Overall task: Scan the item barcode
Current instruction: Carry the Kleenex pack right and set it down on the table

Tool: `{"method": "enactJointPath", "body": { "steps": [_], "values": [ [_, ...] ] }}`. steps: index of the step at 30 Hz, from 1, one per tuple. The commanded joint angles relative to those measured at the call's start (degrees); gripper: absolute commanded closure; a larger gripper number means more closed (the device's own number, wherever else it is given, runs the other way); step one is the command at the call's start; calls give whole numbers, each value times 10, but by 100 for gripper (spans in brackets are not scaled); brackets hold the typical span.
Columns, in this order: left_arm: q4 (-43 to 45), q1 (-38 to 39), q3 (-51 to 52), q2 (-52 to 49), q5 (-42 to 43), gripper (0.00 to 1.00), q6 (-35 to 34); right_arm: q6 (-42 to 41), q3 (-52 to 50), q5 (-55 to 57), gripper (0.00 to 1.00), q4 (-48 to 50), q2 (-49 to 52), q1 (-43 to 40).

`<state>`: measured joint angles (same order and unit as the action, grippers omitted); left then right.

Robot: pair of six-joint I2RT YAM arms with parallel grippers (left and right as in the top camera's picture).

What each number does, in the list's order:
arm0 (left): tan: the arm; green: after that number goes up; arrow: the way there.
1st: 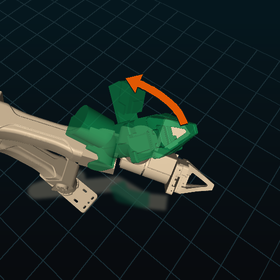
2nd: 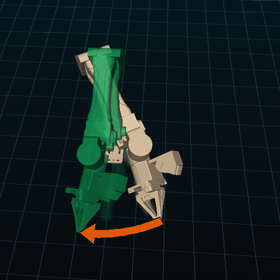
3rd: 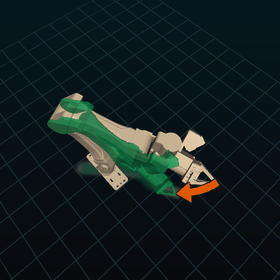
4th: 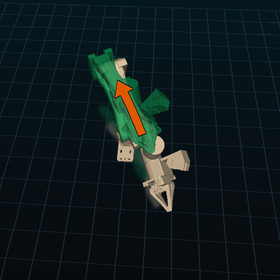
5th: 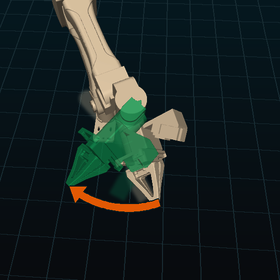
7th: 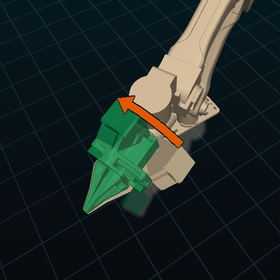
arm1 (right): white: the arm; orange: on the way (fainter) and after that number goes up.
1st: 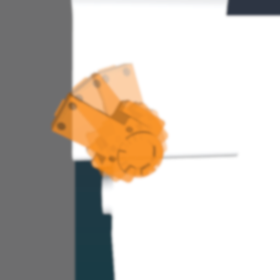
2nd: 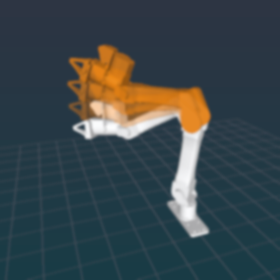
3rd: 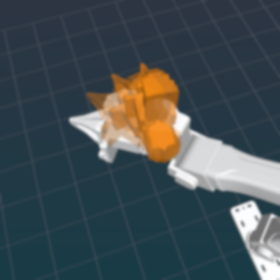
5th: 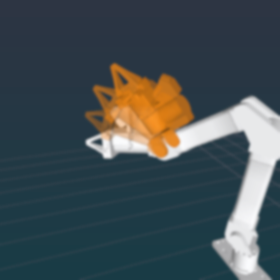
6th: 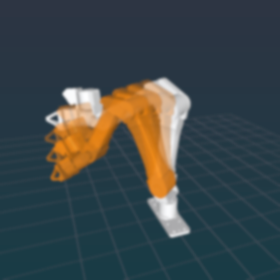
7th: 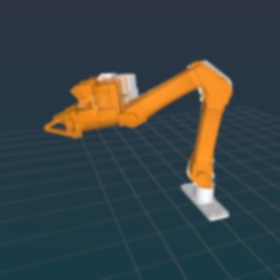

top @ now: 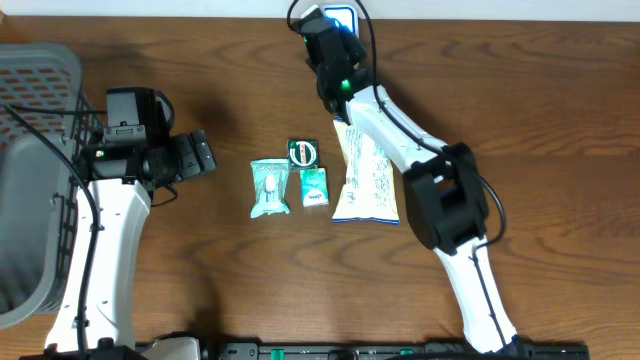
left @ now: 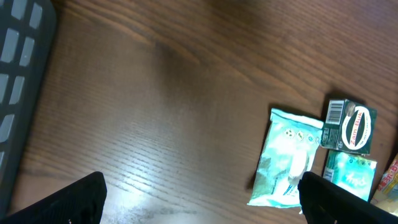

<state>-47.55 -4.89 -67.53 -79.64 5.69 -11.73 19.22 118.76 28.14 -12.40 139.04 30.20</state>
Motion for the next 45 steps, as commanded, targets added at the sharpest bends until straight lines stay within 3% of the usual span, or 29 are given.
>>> {"method": "enactJointPath", "body": {
  "steps": [1,5,13,21,26,31,35,43,44,45],
  "values": [
    [0,-2,-5,-2,-1,2,7,-114,8,-82,99,-70,-138,-15],
    [0,-2,-5,-2,-1,2,7,-196,8,-154,99,-200,-240,-47],
    [0,-2,-5,-2,-1,2,7,-278,8,-221,99,-420,-371,-128],
    [0,-2,-5,-2,-1,2,7,-284,2,-295,99,-539,-382,-204],
    [0,-2,-5,-2,-1,2,8,-284,-9,-263,99,-608,-367,-249],
    [0,-2,-5,-2,-1,2,7,-284,-99,-268,99,-596,-351,-290],
    [0,-2,-5,-2,-1,2,8,-291,-266,-311,99,-494,-348,-321],
    [0,-2,-5,-2,-1,2,8,-308,-386,-313,99,-408,-348,-369],
    [0,-2,-5,-2,-1,2,7,-313,-393,-313,98,-404,-348,-376],
    [0,-2,-5,-2,-1,2,8,-318,-399,-314,90,-400,-348,-383]
  ]
}}
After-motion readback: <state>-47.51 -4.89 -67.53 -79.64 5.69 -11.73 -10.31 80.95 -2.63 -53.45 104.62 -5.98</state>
